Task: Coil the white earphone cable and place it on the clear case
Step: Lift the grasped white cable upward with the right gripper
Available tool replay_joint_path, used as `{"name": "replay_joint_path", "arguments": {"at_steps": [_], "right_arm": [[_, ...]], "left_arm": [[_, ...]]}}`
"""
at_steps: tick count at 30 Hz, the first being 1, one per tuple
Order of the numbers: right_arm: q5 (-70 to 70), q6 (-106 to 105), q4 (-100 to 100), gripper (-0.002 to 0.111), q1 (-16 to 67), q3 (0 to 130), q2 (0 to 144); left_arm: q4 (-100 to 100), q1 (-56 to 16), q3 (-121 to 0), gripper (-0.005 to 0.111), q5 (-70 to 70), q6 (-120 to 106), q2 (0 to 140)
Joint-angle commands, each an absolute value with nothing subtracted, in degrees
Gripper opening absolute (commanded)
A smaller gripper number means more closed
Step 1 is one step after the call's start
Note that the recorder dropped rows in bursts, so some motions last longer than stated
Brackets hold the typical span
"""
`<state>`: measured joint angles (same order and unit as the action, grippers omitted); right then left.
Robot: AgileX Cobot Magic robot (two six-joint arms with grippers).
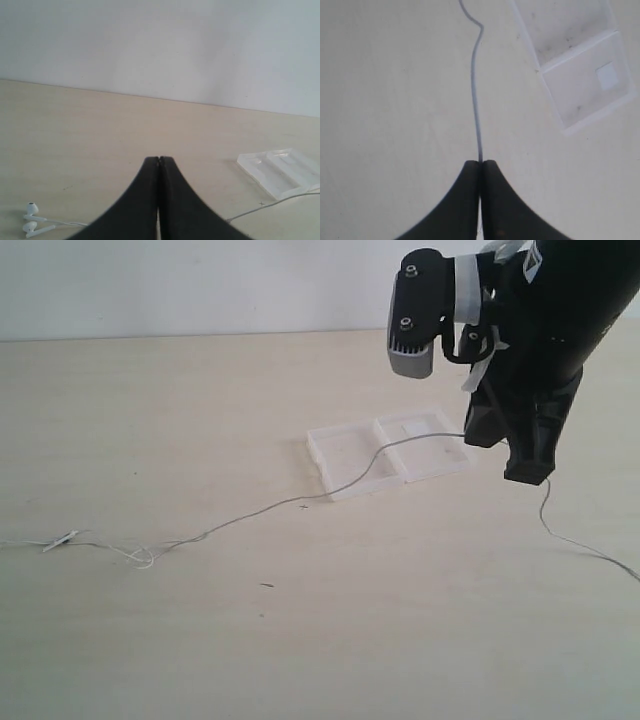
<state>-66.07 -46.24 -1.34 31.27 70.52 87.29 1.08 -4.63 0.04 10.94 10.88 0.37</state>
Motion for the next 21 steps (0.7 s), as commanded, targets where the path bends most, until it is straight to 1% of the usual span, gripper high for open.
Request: {"name": "replay_joint_path", "arguments": {"at_steps": [1, 21], "right_arm": [[-66.51, -45.55, -1.34, 0.0, 31.32, 70.9, 86.71], [-66.18, -44.73, -1.34, 0.0, 31.32, 70.9, 86.71]], "left_arm": [[1.46, -4.63, 0.0, 0.0, 10.63, 11.01, 0.0], [1.46, -4.63, 0.0, 0.0, 10.63, 11.01, 0.0]]}}
